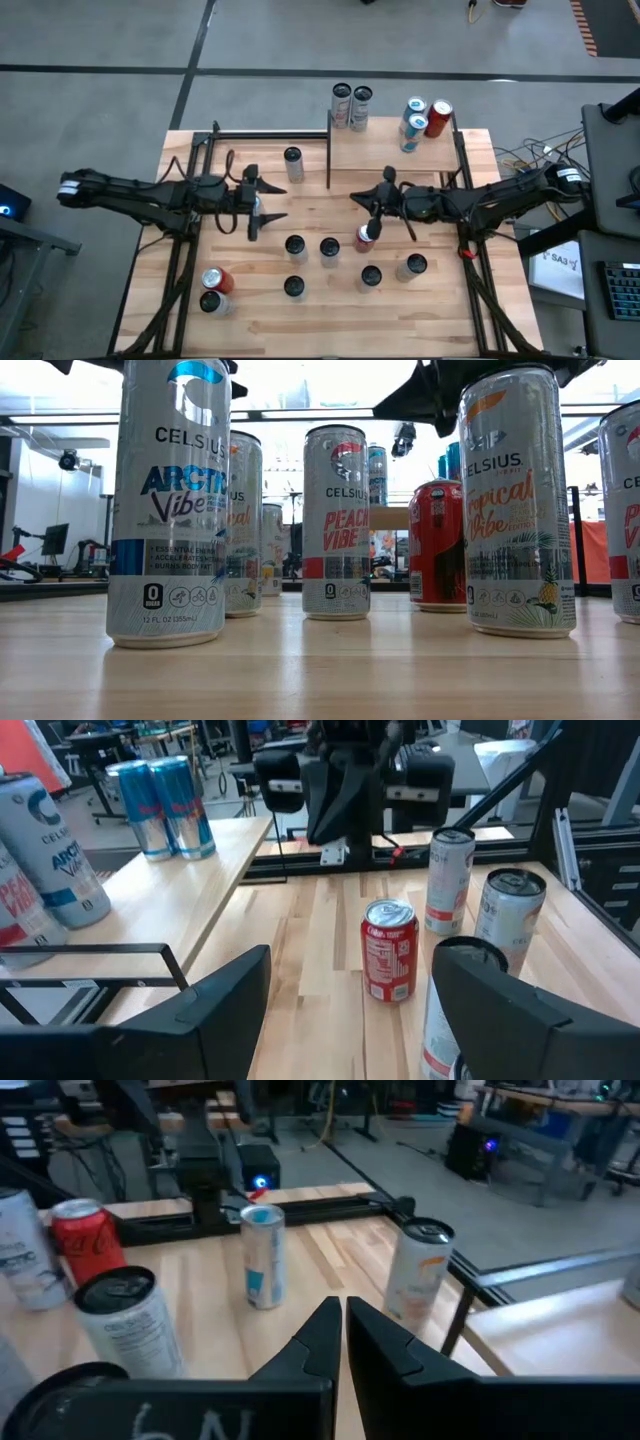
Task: Place canned beverage on shelf
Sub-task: Put the middle white yellow soda can on the shelf
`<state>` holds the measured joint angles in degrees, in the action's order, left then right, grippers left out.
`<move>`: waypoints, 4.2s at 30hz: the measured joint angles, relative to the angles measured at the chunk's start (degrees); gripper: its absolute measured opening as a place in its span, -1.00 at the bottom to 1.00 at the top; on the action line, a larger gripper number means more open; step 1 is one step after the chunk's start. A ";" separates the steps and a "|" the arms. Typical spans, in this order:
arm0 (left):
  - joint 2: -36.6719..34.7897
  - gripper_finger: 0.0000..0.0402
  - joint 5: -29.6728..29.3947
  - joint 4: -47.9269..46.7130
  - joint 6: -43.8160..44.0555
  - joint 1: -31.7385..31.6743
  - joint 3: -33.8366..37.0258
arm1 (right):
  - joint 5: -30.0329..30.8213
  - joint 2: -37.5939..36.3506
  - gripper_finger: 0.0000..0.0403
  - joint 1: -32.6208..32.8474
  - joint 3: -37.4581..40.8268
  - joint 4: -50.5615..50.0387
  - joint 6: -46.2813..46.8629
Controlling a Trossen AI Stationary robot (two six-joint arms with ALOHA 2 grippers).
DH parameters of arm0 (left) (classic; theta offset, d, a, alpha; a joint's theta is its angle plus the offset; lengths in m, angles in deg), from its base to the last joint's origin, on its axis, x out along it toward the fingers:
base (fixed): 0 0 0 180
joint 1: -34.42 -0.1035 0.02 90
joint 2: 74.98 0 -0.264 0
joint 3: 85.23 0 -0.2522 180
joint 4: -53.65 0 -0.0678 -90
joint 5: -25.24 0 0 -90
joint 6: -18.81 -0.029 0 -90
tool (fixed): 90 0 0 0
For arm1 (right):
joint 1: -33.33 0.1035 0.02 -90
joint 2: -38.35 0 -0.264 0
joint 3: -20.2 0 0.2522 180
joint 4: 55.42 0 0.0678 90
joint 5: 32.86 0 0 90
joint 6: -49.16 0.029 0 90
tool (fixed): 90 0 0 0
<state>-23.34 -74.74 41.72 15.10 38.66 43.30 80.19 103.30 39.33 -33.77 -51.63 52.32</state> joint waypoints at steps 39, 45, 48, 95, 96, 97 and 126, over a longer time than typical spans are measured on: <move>7.54 0.31 0.23 -37.93 18.20 0.09 -12.87 | -0.59 0.02 -0.94 -0.02 0.02 -1.08 -2.82; 7.56 0.31 4.57 -36.87 20.68 1.73 -13.09 | -0.57 0.02 -0.94 -0.02 0.02 -1.08 -3.20; 7.56 0.31 4.63 -35.08 20.69 3.81 -12.96 | -0.59 0.02 -0.94 -0.02 0.03 -1.08 -3.20; 21.07 0.31 2.94 -16.85 15.20 12.93 -10.97 | -0.57 0.04 -0.94 -0.02 0.09 -2.19 -2.78; 21.06 0.31 3.06 -16.97 15.17 12.90 -10.97 | -0.57 0.04 -0.94 -0.02 0.09 -2.17 -2.76; 21.05 0.31 3.07 -17.03 15.02 12.90 -10.97 | -0.57 0.04 -0.94 -0.02 0.09 -2.15 -2.78; 20.46 0.31 -6.98 -21.74 5.21 14.01 -13.92 | -0.54 0.04 -0.94 -0.02 0.09 -2.11 -1.67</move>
<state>-2.88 -81.71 19.98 20.32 52.67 29.38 79.64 103.34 39.31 -33.68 -53.75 50.65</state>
